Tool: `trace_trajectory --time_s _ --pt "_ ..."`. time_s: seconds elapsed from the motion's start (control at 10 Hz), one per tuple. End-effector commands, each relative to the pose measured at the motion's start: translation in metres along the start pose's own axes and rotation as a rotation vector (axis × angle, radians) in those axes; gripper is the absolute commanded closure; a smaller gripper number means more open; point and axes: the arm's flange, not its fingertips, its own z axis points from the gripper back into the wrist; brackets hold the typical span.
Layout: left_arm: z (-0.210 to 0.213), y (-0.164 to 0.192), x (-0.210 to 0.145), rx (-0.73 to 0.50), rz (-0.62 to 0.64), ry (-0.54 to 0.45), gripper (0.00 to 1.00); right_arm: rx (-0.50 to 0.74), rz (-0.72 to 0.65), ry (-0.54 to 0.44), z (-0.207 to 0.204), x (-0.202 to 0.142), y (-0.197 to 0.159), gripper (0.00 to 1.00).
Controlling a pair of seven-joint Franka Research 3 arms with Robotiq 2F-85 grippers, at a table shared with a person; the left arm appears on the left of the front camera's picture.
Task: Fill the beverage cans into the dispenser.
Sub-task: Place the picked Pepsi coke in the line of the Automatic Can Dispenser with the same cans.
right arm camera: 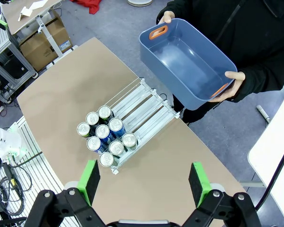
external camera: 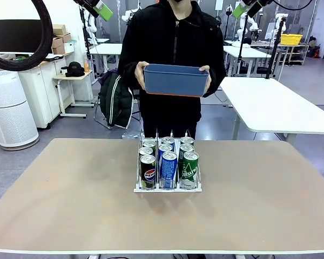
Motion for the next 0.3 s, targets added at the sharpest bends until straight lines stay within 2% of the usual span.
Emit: trace_trajectory --time_s 0.0,0.2 --pt "0.0012 0.0007 -0.0012 -0.006 0.001 -0.005 0.00 0.002 -0.002 0.004 -0.0001 -0.0022 0.0009 0.00" --pt "0.0012 0.0007 -0.0012 -0.006 0.001 -0.005 0.00 0.002 -0.002 0.004 -0.0001 -0.0022 0.0009 0.00"
